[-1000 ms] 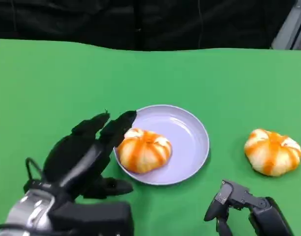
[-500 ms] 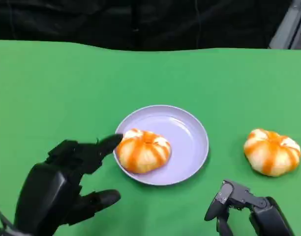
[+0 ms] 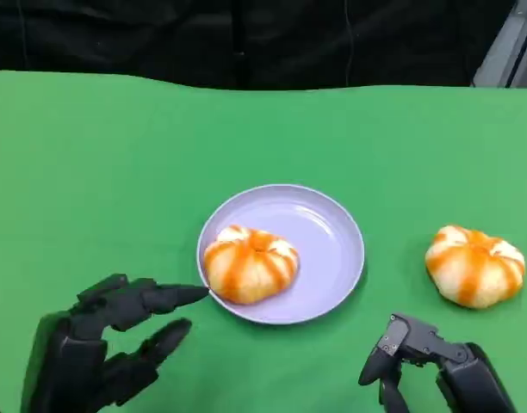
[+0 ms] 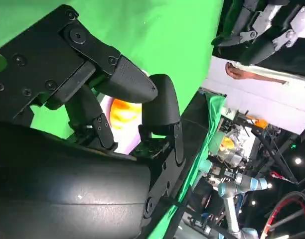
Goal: Grasp the bread from the table and place it into the plate.
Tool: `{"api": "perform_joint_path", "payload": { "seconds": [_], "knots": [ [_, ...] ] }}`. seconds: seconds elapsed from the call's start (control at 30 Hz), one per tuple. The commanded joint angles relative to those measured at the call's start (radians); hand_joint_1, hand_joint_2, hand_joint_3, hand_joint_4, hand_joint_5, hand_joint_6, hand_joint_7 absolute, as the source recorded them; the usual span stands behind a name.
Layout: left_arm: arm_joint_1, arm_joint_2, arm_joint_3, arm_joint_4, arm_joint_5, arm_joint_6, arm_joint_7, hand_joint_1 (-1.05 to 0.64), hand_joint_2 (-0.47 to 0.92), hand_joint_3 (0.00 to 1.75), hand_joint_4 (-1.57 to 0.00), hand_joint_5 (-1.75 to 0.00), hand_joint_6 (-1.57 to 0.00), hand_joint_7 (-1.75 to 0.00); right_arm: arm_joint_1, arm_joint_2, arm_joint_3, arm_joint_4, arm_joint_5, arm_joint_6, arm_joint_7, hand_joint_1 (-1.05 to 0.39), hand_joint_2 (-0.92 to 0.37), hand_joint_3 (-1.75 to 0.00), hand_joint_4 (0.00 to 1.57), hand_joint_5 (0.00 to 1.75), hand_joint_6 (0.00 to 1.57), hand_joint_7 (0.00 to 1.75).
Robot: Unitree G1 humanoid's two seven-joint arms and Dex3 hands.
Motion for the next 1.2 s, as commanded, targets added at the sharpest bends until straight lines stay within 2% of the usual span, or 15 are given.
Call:
{"api": "perform_joint_path", "payload": {
  "seconds": [0.03,0.17,0.3,0.47,1.2],
  "knots": [
    [0.041,-0.035,0.005,0.005,-0.128,0.001,-0.075,0.09,0.43,1.33,-0.95,-1.54,-0.92,-1.34,0.004,-0.014,-0.006,-0.006,0.009,0.001,0.0,-0.4,-0.4,-1.47,0.72,1.75,0.64,1.58],
    [0.047,-0.056,0.015,0.014,-0.169,0.001,-0.124,0.09,0.42,1.35,-0.95,-1.57,-0.91,-1.39,0.004,-0.017,-0.006,-0.003,0.011,-0.003,0.001,-0.4,-0.4,-1.47,0.72,1.75,0.64,1.58],
    [0.05,-0.08,0.015,0.038,-0.253,0.016,-0.189,0.06,0.43,1.32,-0.93,-1.71,-0.83,-1.55,0.003,-0.023,-0.009,0.001,0.011,-0.007,0.002,-0.38,-0.4,-1.48,0.71,1.75,0.64,1.58],
    [0.039,-0.099,0.027,0.071,-0.307,0.014,-0.252,0.04,0.42,1.35,-0.92,-1.74,-0.79,-1.63,-0.001,-0.026,-0.01,0.008,0.017,-0.011,0.005,-0.38,-0.39,-1.49,0.72,1.75,0.64,1.59],
    [0.034,-0.146,0.067,0.086,-0.343,0.016,-0.375,0.04,0.39,1.39,-0.9,-1.75,-0.79,-1.62,-0.009,-0.027,-0.017,0.024,0.017,-0.031,0.008,-0.41,-0.4,-1.45,0.72,1.75,0.64,1.58]
  ]
}}
